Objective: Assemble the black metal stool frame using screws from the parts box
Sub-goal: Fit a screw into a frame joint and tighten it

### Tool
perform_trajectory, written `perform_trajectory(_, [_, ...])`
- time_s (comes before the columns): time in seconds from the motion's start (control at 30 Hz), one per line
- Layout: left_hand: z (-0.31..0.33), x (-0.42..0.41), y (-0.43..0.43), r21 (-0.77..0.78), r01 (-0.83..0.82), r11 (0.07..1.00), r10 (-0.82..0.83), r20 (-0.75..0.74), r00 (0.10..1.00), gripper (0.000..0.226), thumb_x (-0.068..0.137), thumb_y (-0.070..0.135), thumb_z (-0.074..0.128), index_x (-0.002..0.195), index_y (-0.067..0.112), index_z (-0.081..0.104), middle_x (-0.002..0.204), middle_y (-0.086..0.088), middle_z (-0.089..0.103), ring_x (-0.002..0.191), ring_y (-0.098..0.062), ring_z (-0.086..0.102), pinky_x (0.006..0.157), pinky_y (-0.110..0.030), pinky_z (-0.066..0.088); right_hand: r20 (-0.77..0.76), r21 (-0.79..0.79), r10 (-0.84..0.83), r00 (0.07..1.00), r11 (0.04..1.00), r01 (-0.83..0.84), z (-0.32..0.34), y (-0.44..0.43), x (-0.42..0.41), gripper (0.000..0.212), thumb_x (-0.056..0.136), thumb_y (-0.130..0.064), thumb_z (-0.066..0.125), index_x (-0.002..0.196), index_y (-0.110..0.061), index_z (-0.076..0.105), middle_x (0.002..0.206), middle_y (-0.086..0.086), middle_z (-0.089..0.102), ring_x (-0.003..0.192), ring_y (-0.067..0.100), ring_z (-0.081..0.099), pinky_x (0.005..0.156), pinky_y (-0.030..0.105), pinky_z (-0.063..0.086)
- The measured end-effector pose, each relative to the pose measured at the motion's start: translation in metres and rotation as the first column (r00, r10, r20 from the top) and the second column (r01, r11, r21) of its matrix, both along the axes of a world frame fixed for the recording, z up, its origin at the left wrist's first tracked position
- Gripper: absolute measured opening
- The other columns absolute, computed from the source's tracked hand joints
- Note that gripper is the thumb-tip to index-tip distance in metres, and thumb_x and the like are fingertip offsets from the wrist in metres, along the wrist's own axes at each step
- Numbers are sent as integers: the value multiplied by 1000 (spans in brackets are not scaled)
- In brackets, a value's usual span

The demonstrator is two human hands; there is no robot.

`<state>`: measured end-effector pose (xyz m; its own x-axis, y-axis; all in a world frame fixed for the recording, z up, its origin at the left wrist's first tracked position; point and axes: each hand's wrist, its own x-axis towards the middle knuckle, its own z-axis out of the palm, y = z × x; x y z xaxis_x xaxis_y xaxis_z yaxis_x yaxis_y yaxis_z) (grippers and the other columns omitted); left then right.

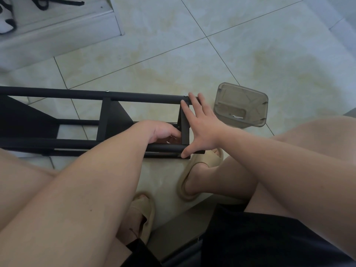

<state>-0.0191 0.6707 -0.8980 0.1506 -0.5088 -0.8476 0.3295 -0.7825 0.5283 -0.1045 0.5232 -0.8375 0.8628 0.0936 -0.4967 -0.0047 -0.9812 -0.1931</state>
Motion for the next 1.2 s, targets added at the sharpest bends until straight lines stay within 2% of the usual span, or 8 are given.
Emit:
perform_trajectory(0.07, [1, 0, 0, 9, 47, 999, -47, -8, 999, 21, 93, 20, 61, 107, 9, 72, 82, 2, 73, 84, -17, 61, 85, -31, 47, 0, -5, 1, 1000, 1000, -1, 0, 0, 0, 159, 52, -84, 76, 158, -13, -19, 162, 16, -31, 147, 40, -32, 125, 54, -2])
perform_trajectory(0.2, [0, 0, 2, -18, 26, 999, -27, -24, 999, 34, 91, 13, 62, 123, 5, 69, 112, -7, 74, 102, -20, 65, 103, -38, 45, -1, -11, 3, 1000, 1000, -3, 0, 0, 0, 159, 52, -85, 75, 158, -13, -20, 162, 17, -31, 147, 40, -33, 125, 55, -3])
perform_trajectory(0.4, [-5, 1, 2, -18, -15, 1000, 15, -12, 1000, 26, 92, 19, 61, 111, 6, 74, 92, -3, 73, 88, -19, 63, 92, -35, 47, -3, -11, 3, 1000, 1000, -3, 0, 0, 0, 158, 53, -84, 75, 158, -13, -19, 162, 16, -31, 147, 40, -32, 125, 55, -3])
perform_trajectory(0.5, [-3, 1, 2, 12, 47, 999, -46, -37, 998, 19, 91, 22, 64, 85, 16, 81, 89, -5, 76, 83, -22, 69, 81, -31, 55, -3, -7, 2, 1000, 1000, -2, 0, 0, -1, 158, 53, -84, 75, 158, -13, -20, 162, 16, -32, 147, 40, -33, 125, 54, -3])
perform_trajectory(0.63, [-3, 0, 2, -14, 26, 1000, -26, -26, 999, 31, 90, 13, 64, 119, 6, 71, 114, -13, 73, 109, -32, 67, 104, -43, 48, -2, -2, -3, 1000, 1000, 3, -1, 0, -1, 159, 52, -84, 76, 158, -14, -20, 162, 15, -32, 147, 39, -33, 125, 53, -4])
perform_trajectory(0.73, [-3, 0, 2, -66, -36, 997, 31, -70, 997, 27, 90, 2, 58, 114, 4, 68, 99, -8, 74, 96, -25, 67, 97, -37, 50, -7, 2, -5, 1000, 1000, 5, -1, 0, 0, 159, 52, -84, 76, 158, -14, -20, 162, 15, -32, 147, 39, -33, 125, 53, -4])
perform_trajectory(1.03, [-4, 1, 3, -29, 37, 999, -38, -25, 999, 35, 91, 15, 62, 124, 9, 69, 123, -12, 70, 115, -30, 65, 108, -43, 46, -4, -5, -6, 1000, 1000, 6, -1, 0, 0, 159, 52, -84, 76, 158, -14, -19, 162, 15, -32, 147, 39, -33, 125, 53, -3])
perform_trajectory(1.2, [-2, -1, 1, -67, -23, 997, 20, -48, 999, 24, 91, 4, 58, 109, 11, 72, 106, -10, 73, 97, -24, 65, 99, -38, 49, -5, -3, -7, 1000, 1000, 7, -1, 0, 0, 159, 52, -84, 77, 158, -14, -19, 162, 15, -32, 147, 39, -33, 125, 53, -3])
